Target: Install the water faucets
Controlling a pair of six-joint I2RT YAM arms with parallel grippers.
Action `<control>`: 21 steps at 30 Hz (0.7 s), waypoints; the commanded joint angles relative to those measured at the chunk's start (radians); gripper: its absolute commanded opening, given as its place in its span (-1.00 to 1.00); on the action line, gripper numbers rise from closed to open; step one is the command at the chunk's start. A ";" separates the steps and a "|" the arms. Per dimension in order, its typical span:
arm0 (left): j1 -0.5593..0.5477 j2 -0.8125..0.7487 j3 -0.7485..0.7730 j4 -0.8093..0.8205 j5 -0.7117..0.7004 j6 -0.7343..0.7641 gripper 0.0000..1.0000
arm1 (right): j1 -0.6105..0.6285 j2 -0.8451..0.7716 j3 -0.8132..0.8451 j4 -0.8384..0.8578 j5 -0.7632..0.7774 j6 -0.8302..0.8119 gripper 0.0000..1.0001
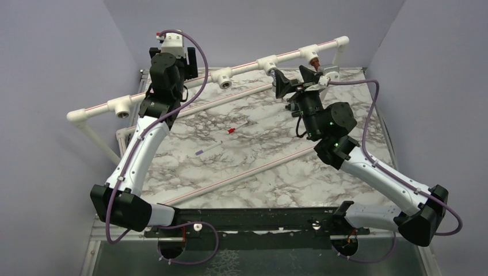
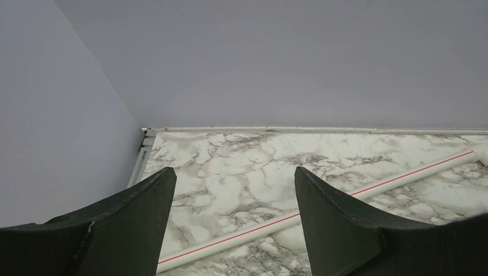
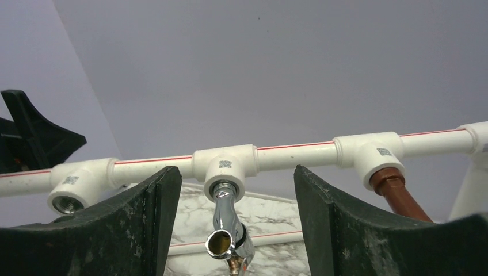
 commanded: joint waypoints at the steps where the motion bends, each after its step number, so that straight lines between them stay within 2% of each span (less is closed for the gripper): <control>1: 0.014 0.029 -0.010 -0.098 0.001 0.004 0.54 | -0.001 0.009 0.057 -0.153 -0.017 -0.099 0.52; 11: 0.014 0.032 -0.008 -0.099 0.003 0.003 0.54 | -0.001 0.077 0.147 -0.321 -0.046 -0.111 0.42; 21: 0.014 0.032 -0.009 -0.101 0.007 0.001 0.54 | -0.001 0.152 0.183 -0.334 0.029 -0.149 0.14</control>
